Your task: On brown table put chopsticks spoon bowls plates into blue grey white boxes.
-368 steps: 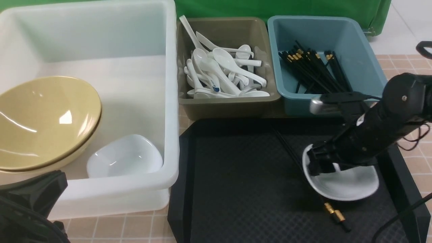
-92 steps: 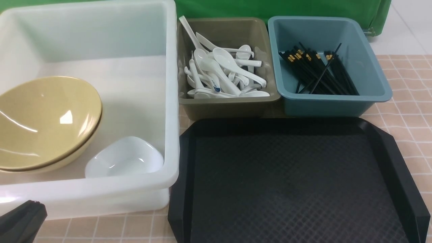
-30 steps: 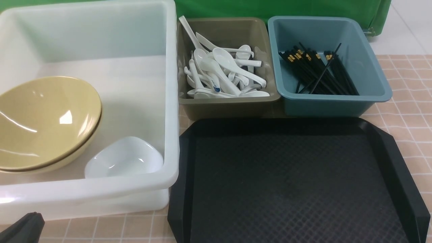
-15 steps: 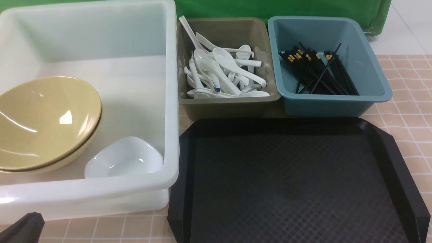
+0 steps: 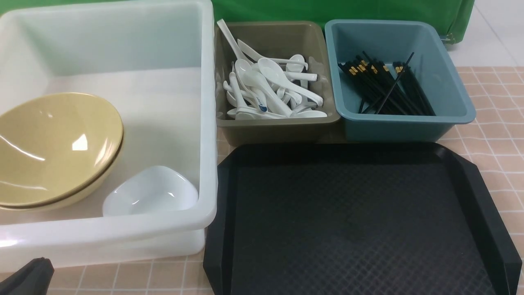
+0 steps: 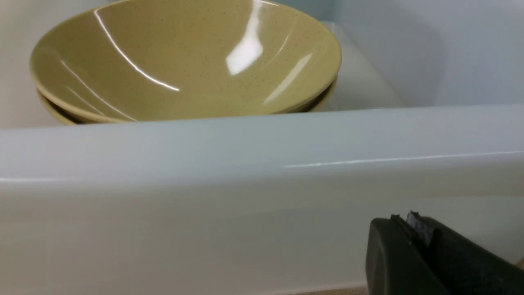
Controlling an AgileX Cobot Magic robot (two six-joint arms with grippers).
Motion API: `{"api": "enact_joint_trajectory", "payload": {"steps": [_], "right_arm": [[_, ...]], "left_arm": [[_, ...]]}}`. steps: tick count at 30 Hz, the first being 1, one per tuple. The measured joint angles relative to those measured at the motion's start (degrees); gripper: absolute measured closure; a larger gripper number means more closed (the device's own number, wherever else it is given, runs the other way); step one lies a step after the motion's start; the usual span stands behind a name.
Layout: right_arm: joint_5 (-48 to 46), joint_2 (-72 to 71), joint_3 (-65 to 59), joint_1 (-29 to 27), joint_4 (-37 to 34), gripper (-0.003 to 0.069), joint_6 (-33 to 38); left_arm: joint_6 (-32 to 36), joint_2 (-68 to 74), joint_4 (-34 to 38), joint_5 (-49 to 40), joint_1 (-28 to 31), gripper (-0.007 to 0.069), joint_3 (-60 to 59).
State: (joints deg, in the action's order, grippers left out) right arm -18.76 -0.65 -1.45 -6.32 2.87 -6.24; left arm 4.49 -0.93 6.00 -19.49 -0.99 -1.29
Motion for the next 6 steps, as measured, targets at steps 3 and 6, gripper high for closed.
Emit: {"api": "enact_joint_trajectory", "payload": {"steps": [3, 6], "right_arm": [[0.0, 0.0, 0.0, 0.0, 0.0, 0.0521, 0.0], [0.0, 0.0, 0.0, 0.0, 0.0, 0.0519, 0.0]], "left_arm": [[0.0, 0.0, 0.0, 0.0, 0.0, 0.062, 0.0], [0.0, 0.0, 0.0, 0.0, 0.0, 0.062, 0.0]]}}
